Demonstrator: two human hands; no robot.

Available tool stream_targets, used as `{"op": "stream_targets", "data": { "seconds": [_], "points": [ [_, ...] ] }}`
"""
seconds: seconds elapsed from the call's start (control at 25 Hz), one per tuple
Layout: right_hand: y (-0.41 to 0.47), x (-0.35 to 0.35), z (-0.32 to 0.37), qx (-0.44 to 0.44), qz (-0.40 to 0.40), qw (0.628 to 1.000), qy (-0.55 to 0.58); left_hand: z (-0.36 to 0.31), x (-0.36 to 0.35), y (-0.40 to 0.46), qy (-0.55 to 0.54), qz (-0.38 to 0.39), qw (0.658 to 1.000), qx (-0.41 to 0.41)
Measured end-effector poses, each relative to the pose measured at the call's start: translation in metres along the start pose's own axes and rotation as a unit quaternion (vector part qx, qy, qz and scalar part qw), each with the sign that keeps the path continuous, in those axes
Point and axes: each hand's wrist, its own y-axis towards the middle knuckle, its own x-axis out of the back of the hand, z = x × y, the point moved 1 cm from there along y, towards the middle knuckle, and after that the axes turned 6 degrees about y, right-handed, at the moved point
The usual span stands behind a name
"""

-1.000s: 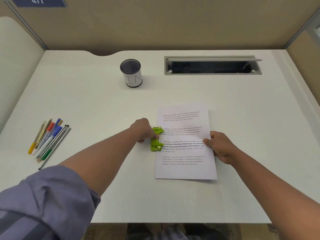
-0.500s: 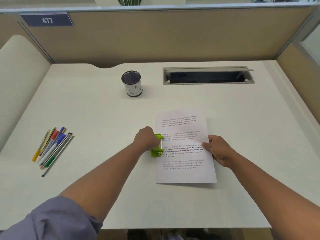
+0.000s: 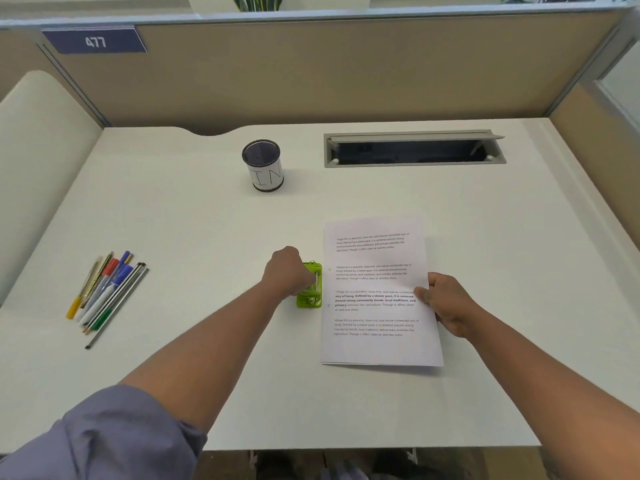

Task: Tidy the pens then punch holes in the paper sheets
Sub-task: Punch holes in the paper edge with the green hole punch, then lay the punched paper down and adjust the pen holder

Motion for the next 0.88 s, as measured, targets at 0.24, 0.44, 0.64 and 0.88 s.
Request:
{"op": "stream_targets", "data": {
  "seconds": [0.24,0.44,0.64,0.88],
  "points": [
    [-0.003,0.008,-0.003,-0.004,0.006,1.0,0.024,0.001,0.003,-0.003,-0.019,0.019,1.0,0.006],
    [-0.01,0.019,0.001,0.005,0.019,0.999,0.047,0.003,0.014,-0.006,-0.001,0.001,1.0,0.012],
    [-0.028,0.049,0.012,0.05,0.024,0.994,0.094,-0.047,0.005,-0.021,-0.257,0.017,0.957,-0.134],
    [-0.056,0.106,0.019,0.144,-0.04,0.977,0.154,-0.137,-0.009,-0.033,-0.433,0.23,0.853,-0.179]
  ]
}}
